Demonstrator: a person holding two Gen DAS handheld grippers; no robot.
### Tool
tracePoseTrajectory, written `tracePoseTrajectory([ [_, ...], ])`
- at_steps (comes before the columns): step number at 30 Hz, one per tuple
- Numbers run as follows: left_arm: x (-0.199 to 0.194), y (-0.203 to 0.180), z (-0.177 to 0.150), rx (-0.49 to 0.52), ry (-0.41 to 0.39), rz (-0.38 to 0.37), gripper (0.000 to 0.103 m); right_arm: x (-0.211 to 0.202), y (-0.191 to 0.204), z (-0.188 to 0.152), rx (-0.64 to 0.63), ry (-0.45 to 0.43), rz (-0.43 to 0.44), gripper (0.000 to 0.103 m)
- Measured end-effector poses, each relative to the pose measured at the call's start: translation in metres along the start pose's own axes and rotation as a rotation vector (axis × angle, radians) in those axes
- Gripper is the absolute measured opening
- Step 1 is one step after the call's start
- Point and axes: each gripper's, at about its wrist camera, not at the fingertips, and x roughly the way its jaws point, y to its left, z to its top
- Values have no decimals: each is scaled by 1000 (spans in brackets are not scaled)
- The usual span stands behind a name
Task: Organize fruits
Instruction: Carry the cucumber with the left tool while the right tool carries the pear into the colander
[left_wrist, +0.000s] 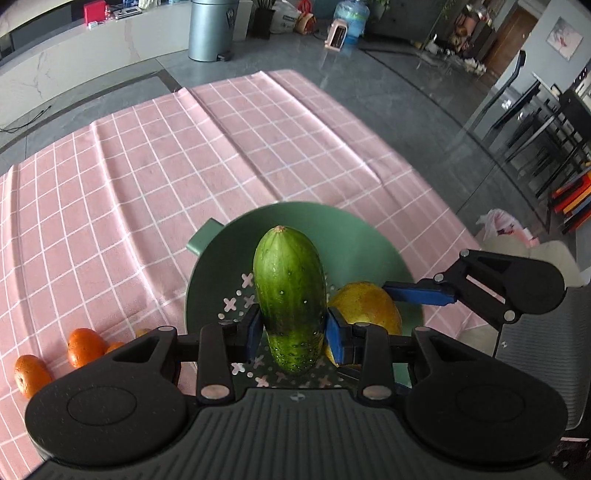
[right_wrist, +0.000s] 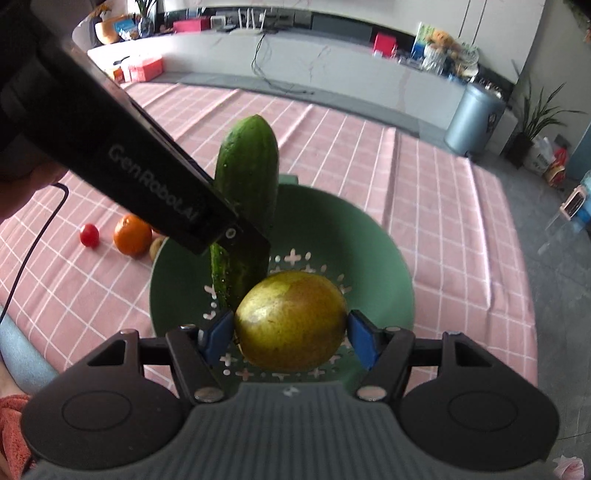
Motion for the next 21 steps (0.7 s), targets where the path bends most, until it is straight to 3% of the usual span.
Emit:
tracePoseTrajectory([
  [4,17,3,0,-1,46,7,40,17,-3,-4,0,41,24,64],
  [21,57,11,18,-55,60,34,41,40,-1,-12,-16,78,21,65],
])
